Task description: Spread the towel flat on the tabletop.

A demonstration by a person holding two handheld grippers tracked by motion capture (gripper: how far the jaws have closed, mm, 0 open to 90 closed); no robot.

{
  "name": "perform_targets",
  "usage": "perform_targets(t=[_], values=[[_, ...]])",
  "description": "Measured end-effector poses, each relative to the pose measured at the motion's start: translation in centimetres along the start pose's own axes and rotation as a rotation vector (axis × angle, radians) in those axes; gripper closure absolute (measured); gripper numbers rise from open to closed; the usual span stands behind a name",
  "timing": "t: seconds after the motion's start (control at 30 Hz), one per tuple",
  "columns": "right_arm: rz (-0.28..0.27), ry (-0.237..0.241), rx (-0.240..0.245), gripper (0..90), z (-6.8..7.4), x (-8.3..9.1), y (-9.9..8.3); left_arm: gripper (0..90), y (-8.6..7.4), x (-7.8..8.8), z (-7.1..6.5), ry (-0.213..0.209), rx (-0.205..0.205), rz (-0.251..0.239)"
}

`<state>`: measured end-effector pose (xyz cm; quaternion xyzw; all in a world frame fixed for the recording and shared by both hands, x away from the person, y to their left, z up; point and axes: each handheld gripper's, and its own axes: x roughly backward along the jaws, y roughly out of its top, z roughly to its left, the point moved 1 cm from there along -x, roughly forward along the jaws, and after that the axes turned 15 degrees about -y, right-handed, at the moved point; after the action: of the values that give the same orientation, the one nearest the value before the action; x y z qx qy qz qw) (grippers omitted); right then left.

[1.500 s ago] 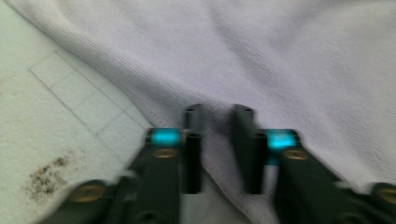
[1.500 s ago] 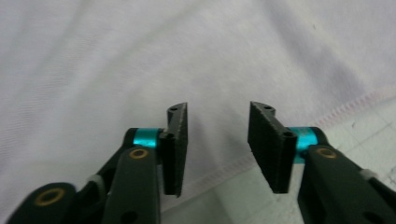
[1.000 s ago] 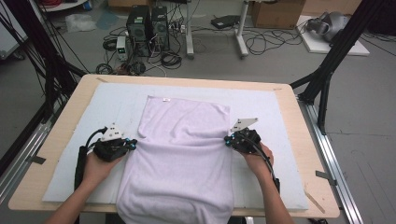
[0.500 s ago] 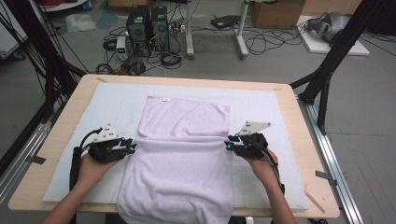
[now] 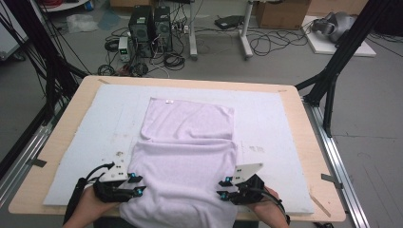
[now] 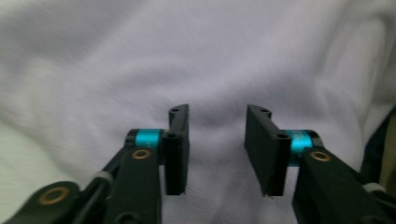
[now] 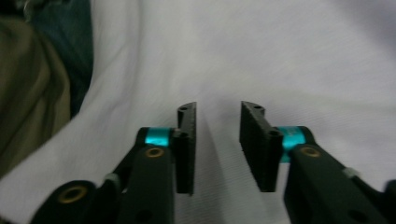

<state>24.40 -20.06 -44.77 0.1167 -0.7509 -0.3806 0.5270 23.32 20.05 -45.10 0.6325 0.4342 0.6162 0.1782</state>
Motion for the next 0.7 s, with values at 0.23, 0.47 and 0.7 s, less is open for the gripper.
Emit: perform_targets(t=[0.23, 0.47, 0.7], values=[[-0.011, 0.080, -0.017, 88.9, 0.8, 0.2, -0.1, 88.1, -0.2, 0.7, -1.4, -0.057, -0.022, 0.040], [-0.074, 0.151, 0.011, 85.1, 4.0, 3.0, 0.1, 85.7, -0.4, 2.0, -4.3, -0.125, -0.058, 0.005], [-0.082, 0.087, -0.028, 65.8, 1.6, 1.3, 1.8, 60.3, 0.7, 0.9, -1.2, -0.063, -0.017, -0.021]])
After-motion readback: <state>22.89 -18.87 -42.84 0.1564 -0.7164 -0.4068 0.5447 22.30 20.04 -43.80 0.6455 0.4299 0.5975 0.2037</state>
